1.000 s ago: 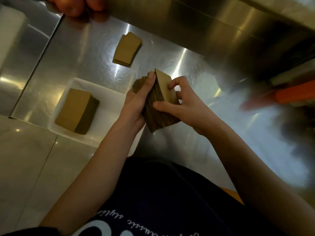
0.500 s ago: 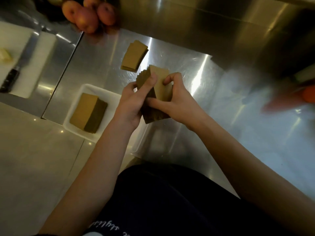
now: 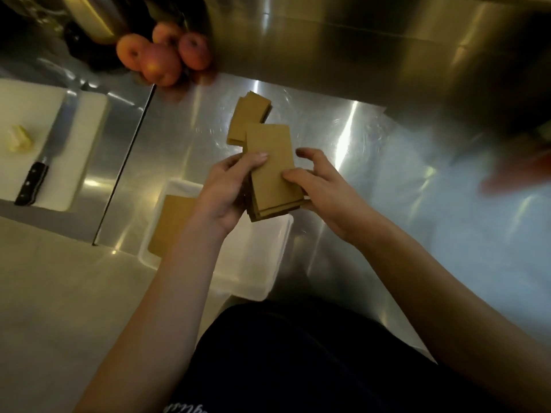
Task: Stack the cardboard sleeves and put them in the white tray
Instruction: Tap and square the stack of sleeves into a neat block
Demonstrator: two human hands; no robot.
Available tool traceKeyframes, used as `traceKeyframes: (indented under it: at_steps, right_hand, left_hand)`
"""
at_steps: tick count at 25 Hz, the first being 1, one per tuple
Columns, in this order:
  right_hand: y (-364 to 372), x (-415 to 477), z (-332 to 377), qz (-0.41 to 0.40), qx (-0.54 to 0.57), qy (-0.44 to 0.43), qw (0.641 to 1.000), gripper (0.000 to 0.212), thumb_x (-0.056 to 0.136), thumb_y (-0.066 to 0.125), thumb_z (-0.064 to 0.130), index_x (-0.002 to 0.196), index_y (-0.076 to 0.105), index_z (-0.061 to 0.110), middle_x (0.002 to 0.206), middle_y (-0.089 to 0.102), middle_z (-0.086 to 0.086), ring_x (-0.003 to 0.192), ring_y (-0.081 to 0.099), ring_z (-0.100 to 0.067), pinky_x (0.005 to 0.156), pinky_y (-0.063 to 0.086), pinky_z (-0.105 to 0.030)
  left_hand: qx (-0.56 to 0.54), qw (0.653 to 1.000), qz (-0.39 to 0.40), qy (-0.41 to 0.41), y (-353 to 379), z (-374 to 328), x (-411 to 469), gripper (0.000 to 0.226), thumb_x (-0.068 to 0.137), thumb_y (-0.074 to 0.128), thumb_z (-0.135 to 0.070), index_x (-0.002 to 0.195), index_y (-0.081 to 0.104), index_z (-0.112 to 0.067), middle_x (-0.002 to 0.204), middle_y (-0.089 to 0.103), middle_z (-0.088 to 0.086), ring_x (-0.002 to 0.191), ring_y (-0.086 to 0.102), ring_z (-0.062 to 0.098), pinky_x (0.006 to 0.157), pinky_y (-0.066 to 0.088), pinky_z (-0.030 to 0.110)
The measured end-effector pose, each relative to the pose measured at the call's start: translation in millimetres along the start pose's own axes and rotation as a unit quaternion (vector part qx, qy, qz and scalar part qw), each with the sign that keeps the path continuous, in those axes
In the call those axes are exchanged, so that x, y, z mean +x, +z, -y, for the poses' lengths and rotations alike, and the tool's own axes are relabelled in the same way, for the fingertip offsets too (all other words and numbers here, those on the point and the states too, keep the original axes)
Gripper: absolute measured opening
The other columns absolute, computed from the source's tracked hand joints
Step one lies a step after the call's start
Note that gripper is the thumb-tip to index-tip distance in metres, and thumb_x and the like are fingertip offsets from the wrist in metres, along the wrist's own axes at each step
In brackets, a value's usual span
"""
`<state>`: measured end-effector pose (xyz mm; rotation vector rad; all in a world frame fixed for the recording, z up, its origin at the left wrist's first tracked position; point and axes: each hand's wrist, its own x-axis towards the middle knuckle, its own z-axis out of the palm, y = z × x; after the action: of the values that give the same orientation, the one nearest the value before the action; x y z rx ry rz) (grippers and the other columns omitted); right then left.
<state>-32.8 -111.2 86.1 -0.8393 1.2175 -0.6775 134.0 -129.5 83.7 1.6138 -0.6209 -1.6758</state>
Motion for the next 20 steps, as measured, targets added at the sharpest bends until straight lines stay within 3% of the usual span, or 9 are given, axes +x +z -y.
traceKeyframes:
  at_steps: [3,9,13,15,17,20]
  right_hand:
    - [18.9,19.5,9.2,-0.028,0.058,0.013,0.998,0.033,0.097,0.054,0.031,0.128,0.045,0.028,0.109,0.058,0.004,0.084,0.070,-0.011,0.060,0.057,-0.021]
    - [77.1,93.5,24.4,-0.164,0.050,0.018,0.985,0.035,0.099,0.050,0.029,0.133,0.045,0.025,0.113,0.055,0.004,0.102,0.060,-0.017,0.078,0.058,-0.032]
    - [93.8,144.2,25.2,-0.205,0.004,0.041,0.978,0.040,0.101,0.043,0.029,0.140,0.040,0.021,0.120,0.055,0.001,0.107,0.058,-0.018,0.088,0.055,-0.037]
    - [94.8,163.8,24.4,-0.219,-0.009,0.037,0.975,0.036,0.102,0.040,0.028,0.137,0.041,0.021,0.112,0.057,0.006,0.103,0.059,-0.014,0.087,0.055,-0.036]
    - [93.0,182.8,25.6,-0.241,-0.014,0.034,0.970,0.028,0.102,0.038,0.026,0.129,0.045,0.024,0.105,0.058,0.010,0.099,0.060,-0.011,0.085,0.055,-0.034]
    - [88.7,203.3,23.1,-0.267,-0.022,0.047,0.962,0.034,0.101,0.035,0.025,0.132,0.047,0.017,0.111,0.060,0.003,0.102,0.060,-0.014,0.092,0.053,-0.038]
  left_hand:
    - [0.010,0.999,0.048,-0.018,-16.6,-16.7,27.4,0.040,0.087,0.071,-0.027,0.121,0.066,-0.005,0.098,0.074,0.010,0.086,0.071,0.023,0.066,0.058,0.033]
    - [0.091,0.985,0.144,-0.040,-54.5,-58.5,107.6,0.048,0.097,0.056,-0.039,0.137,0.052,-0.012,0.120,0.066,0.010,0.102,0.067,0.024,0.059,0.057,0.027]
    - [0.170,0.970,0.166,-0.054,-56.8,-64.0,153.0,0.043,0.101,0.040,-0.046,0.135,0.049,-0.020,0.117,0.064,0.006,0.100,0.065,0.022,0.055,0.054,0.026]
    - [0.185,0.970,0.154,-0.039,-52.1,-62.0,172.3,0.046,0.101,0.038,-0.047,0.138,0.047,-0.021,0.122,0.062,0.006,0.101,0.063,0.021,0.065,0.054,0.030]
    - [0.215,0.966,0.142,-0.008,-46.3,-59.1,190.1,0.050,0.100,0.036,-0.048,0.142,0.042,-0.022,0.131,0.057,0.007,0.108,0.059,0.022,0.085,0.054,0.038]
    - [0.299,0.946,0.118,0.045,-39.9,-52.5,214.2,0.061,0.097,0.033,-0.052,0.148,0.035,-0.019,0.156,0.036,0.010,0.138,0.042,0.029,0.113,0.038,0.052]
